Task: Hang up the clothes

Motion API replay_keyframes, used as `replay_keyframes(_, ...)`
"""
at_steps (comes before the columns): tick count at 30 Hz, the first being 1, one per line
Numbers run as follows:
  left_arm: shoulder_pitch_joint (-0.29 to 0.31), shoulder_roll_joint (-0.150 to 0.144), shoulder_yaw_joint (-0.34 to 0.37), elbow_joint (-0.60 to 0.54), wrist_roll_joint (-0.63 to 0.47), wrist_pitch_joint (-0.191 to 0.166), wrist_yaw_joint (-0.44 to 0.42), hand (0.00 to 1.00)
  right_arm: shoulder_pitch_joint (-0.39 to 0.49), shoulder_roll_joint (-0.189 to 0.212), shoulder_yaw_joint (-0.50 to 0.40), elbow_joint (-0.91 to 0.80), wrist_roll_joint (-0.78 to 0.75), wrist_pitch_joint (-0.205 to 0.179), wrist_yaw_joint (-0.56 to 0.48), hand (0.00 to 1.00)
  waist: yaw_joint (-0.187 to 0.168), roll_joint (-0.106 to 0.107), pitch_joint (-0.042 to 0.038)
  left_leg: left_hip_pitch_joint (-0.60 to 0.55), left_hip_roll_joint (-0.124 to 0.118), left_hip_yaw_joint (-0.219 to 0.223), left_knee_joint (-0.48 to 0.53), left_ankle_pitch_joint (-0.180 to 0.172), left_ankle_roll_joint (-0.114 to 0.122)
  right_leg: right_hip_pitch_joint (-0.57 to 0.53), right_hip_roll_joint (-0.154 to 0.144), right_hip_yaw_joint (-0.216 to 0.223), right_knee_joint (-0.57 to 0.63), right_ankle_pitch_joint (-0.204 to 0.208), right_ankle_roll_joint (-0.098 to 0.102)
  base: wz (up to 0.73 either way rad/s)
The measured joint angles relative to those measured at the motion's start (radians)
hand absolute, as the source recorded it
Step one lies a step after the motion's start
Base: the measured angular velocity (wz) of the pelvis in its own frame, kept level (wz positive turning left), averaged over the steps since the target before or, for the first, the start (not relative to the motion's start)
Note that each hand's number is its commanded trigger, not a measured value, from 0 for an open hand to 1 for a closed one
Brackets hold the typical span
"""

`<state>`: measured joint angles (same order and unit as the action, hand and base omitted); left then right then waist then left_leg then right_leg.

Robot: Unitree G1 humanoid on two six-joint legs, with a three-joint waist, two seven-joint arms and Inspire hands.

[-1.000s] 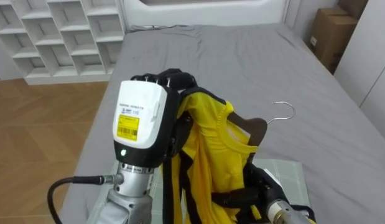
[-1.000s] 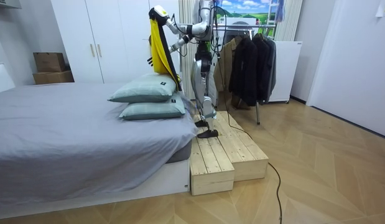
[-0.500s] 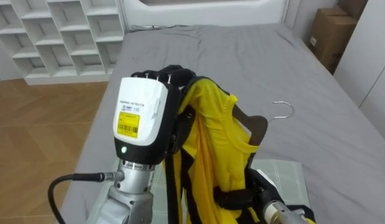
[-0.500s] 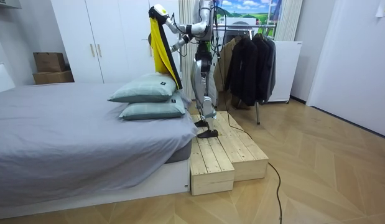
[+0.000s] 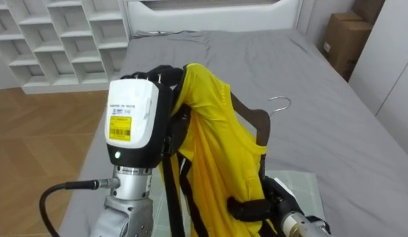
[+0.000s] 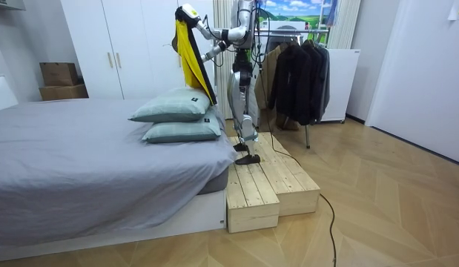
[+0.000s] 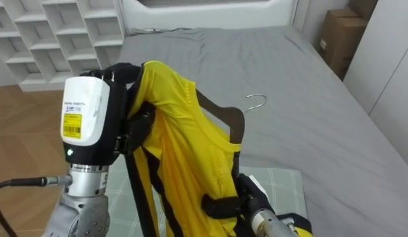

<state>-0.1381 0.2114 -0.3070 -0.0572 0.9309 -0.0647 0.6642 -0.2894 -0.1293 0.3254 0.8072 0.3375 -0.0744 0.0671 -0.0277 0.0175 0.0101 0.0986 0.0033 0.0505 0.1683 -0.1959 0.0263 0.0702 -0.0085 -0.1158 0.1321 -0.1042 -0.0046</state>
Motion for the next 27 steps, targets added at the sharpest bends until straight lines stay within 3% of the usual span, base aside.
replay_keyframes(2,0.000,0.002,0.000,0.000,0.000,0.001,-0.001,1.00,0.000,0.000,-0.004,0.000,-0.008,0.000,-0.001,1.00,0.000,-0.005,-0.0007,0.000,-0.001,0.000,0.001,0.000,0.000,0.000,0.000,0.000,0.000,0.000,0.000,0.00)
replay_keyframes(3,0.001,0.004,0.000,0.000,0.000,0.001,-0.002,0.83,0.000,0.000,-0.007,0.000,-0.014,0.000,-0.002,1.00,-0.001,-0.008,-0.0028,0.000,-0.001,0.001,0.001,0.000,0.000,0.000,0.000,0.000,0.001,0.000,0.000,0.00)
replay_keyframes(4,0.003,0.007,0.000,0.000,0.000,0.001,-0.002,0.62,0.006,-0.001,-0.021,-0.006,-0.035,0.000,-0.001,1.00,-0.005,-0.012,-0.0052,0.000,0.000,0.000,0.002,0.000,0.000,0.000,-0.001,0.000,0.001,0.000,0.000,0.00)
replay_keyframes(5,0.005,0.010,0.000,0.000,0.000,0.001,-0.002,0.00,0.013,-0.001,-0.032,-0.014,-0.045,0.000,-0.001,1.00,-0.004,-0.013,-0.0061,0.000,0.000,0.000,0.002,0.000,0.000,0.000,-0.001,0.000,0.001,0.000,0.000,0.00)
replay_keyframes(9,0.029,0.031,0.000,0.000,0.002,-0.008,-0.008,0.00,0.074,-0.030,-0.077,-0.085,-0.108,0.000,-0.001,1.00,-0.002,-0.016,-0.0079,0.000,0.000,0.000,0.003,0.000,0.000,0.000,-0.001,0.003,0.002,0.000,0.000,0.00)
replay_keyframes(17,0.047,0.051,-0.002,0.000,0.001,-0.023,-0.044,0.00,0.084,-0.035,-0.156,-0.107,-0.236,0.000,-0.034,1.00,-0.030,-0.019,-0.0068,0.003,0.000,0.002,0.002,0.002,0.003,0.000,-0.003,0.004,0.005,0.000,0.000,0.00)
replay_keyframes(27,0.113,0.059,-0.001,0.042,-0.113,-0.022,-0.081,0.00,0.147,-0.083,-0.312,-0.301,-0.625,0.005,-0.167,1.00,-0.056,-0.035,-0.0036,0.007,-0.002,0.010,-0.004,0.003,0.005,-0.006,0.001,0.022,0.007,0.000,0.000,-0.05)
